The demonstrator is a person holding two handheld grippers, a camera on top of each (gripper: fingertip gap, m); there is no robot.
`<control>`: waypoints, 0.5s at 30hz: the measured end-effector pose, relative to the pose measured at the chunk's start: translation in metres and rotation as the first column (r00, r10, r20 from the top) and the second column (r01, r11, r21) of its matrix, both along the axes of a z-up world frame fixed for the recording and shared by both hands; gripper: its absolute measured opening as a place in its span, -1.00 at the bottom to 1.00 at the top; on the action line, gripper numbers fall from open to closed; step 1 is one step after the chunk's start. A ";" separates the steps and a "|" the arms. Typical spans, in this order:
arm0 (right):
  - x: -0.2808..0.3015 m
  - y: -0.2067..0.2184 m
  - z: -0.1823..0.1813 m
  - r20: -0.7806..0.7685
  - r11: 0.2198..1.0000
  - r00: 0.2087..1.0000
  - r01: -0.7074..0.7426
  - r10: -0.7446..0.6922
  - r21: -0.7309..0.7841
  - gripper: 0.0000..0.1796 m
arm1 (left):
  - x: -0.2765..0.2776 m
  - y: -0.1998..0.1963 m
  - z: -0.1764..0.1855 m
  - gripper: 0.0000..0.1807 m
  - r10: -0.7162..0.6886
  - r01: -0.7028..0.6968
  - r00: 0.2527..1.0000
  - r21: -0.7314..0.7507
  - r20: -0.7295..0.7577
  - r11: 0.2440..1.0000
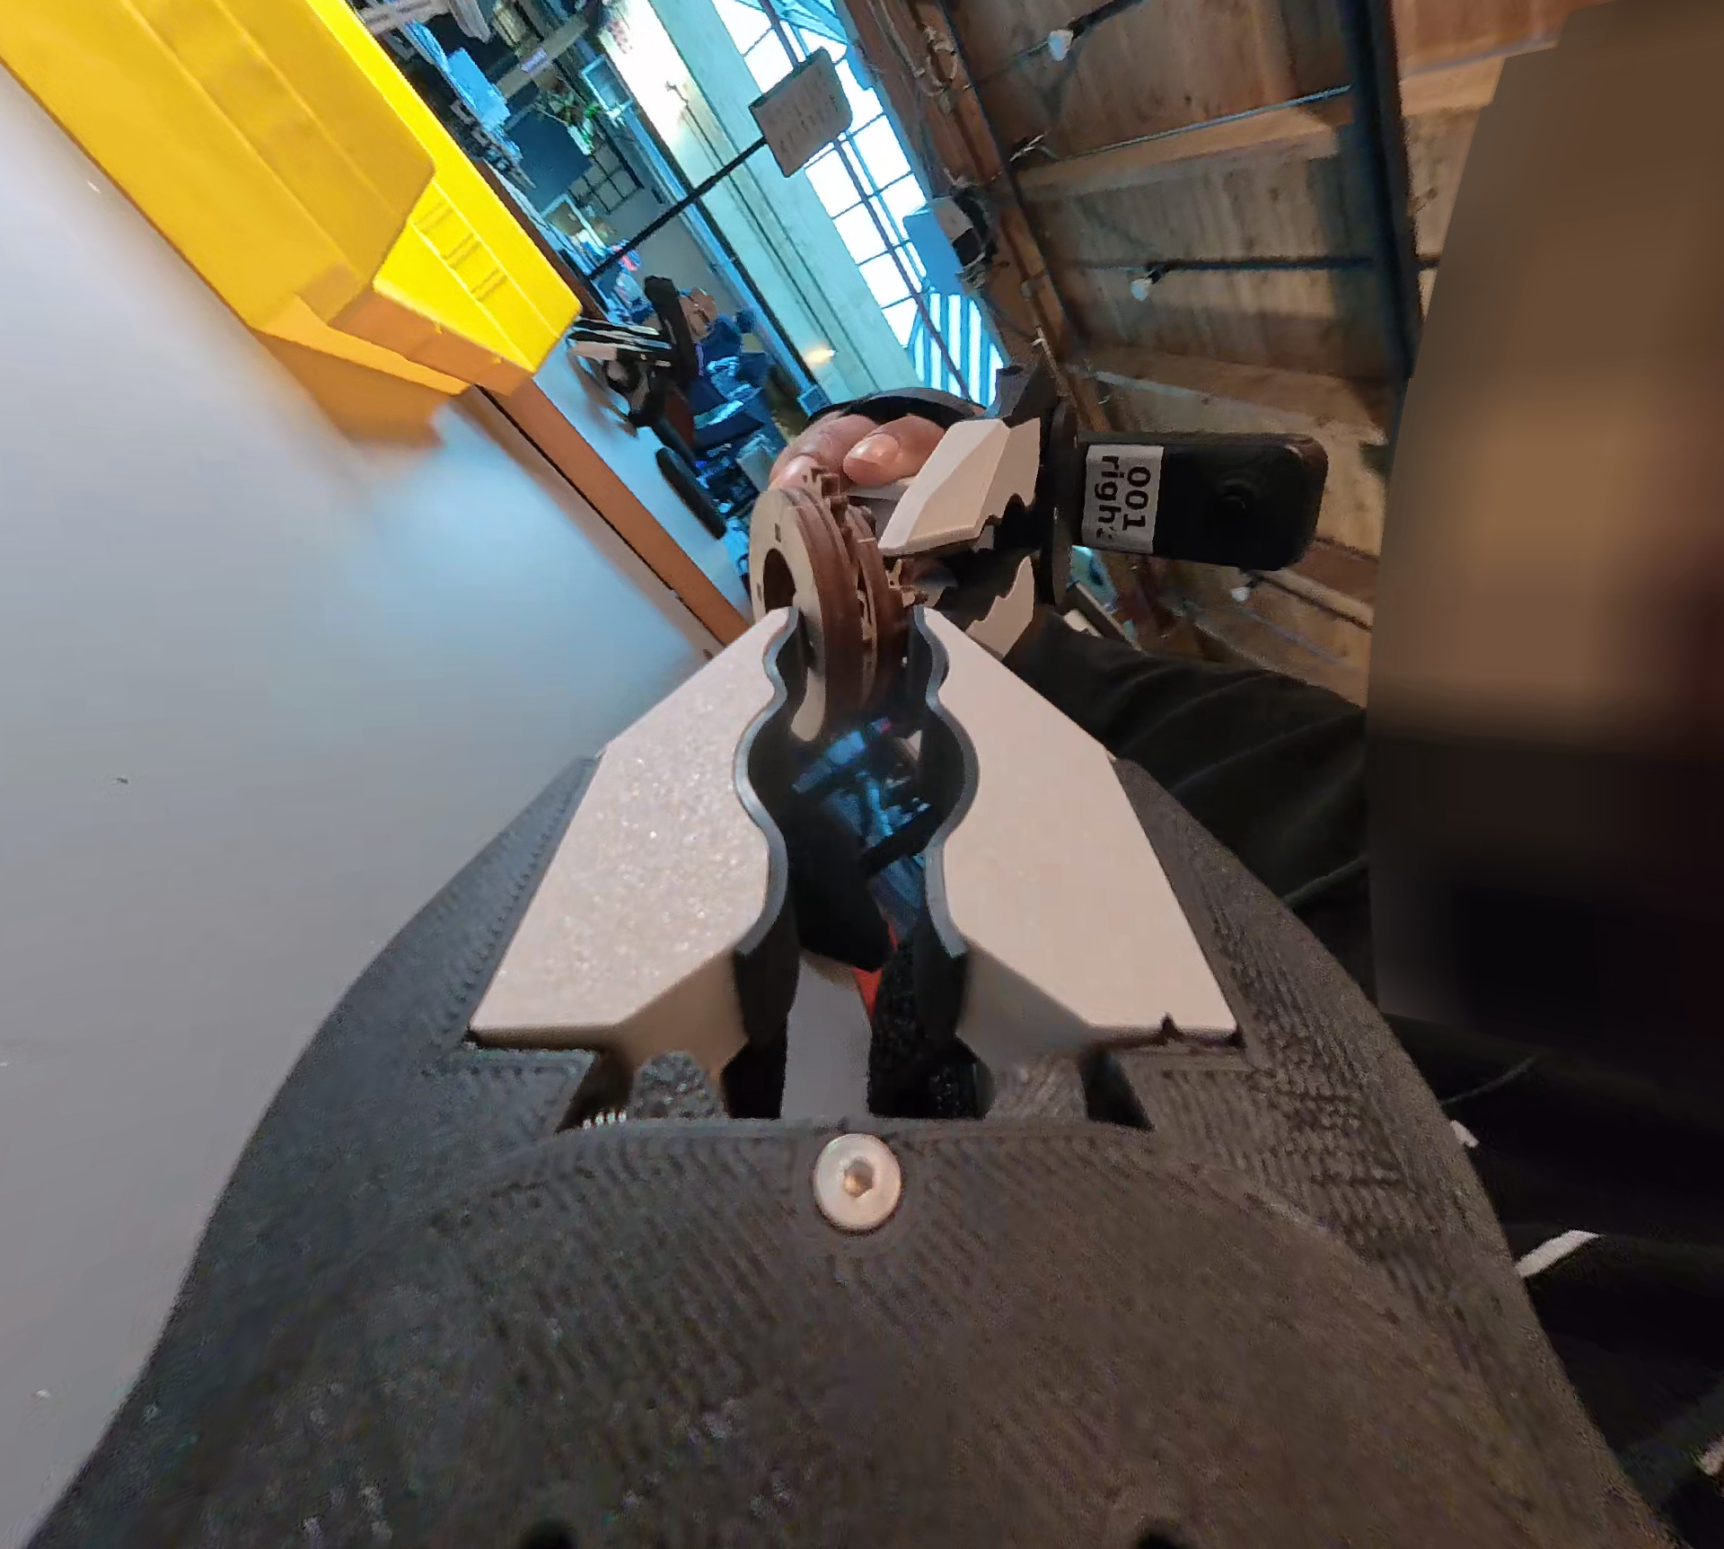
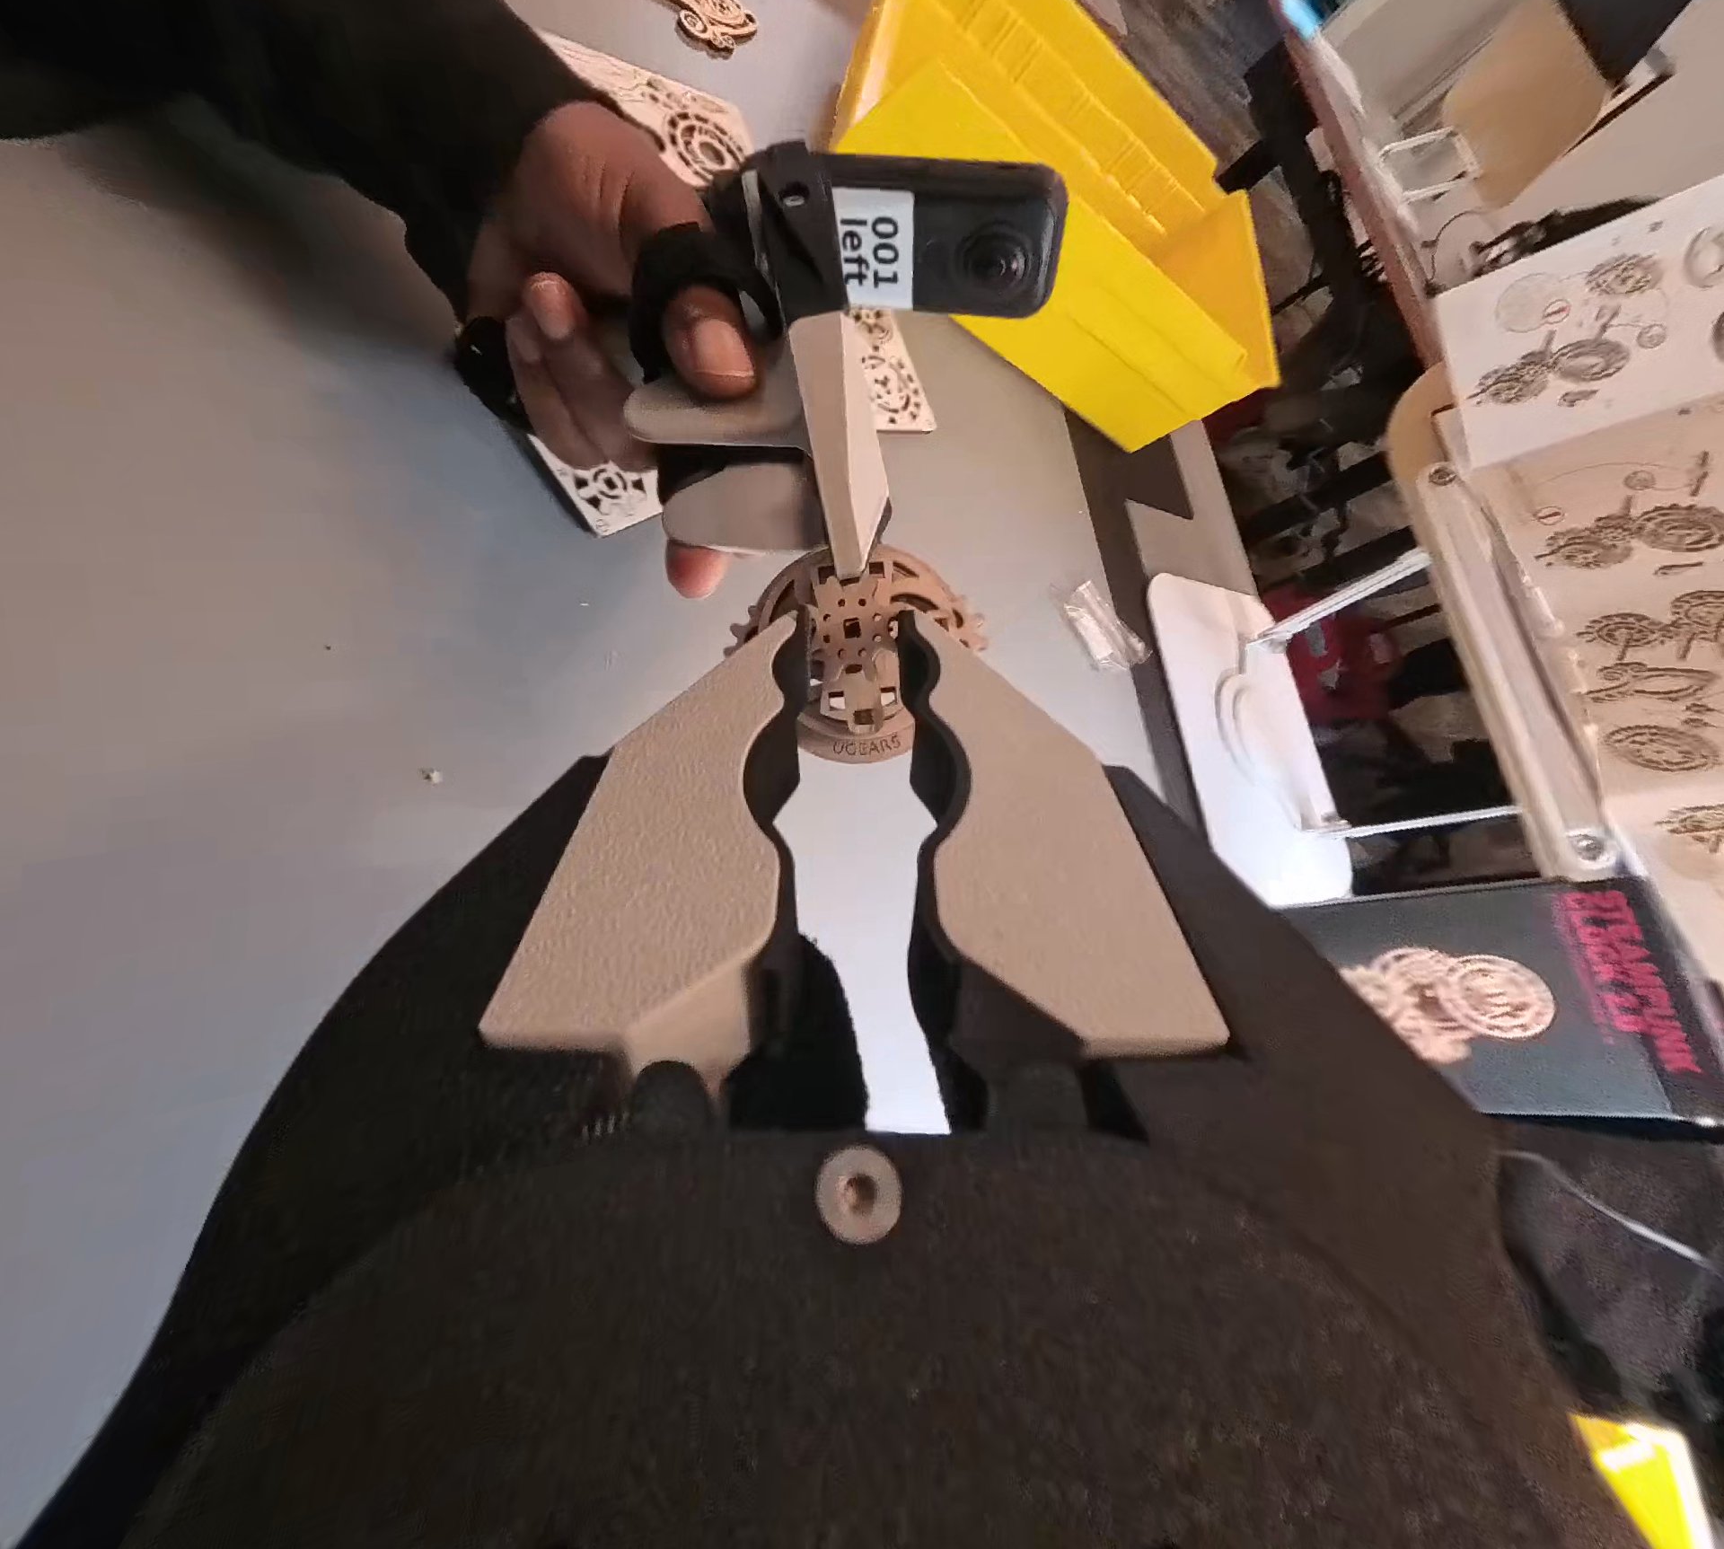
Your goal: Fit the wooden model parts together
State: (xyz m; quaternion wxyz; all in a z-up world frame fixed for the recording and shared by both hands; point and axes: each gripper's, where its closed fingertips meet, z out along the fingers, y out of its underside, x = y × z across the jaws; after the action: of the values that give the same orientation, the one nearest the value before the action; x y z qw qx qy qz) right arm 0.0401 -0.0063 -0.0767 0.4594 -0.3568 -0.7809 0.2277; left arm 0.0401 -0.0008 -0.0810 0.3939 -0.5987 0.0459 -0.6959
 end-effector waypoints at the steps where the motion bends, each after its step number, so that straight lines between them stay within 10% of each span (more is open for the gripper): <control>1: 0.000 0.000 -0.001 0.026 1.000 1.000 0.006 -0.006 -0.027 -0.82 | 0.000 0.000 0.000 -0.78 -0.013 0.013 1.000 -0.015 0.021 1.000; 15: -0.001 -0.004 0.013 0.177 0.974 0.977 0.152 -0.123 -0.167 -0.82 | -0.002 -0.003 0.013 -0.78 -0.029 0.032 0.986 -0.021 0.164 0.999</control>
State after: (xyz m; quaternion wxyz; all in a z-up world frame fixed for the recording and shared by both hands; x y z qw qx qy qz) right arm 0.0390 -0.0100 -0.0639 0.3736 -0.4678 -0.7659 0.2344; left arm 0.0385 -0.0036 -0.0679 0.3784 -0.5435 0.0142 -0.7491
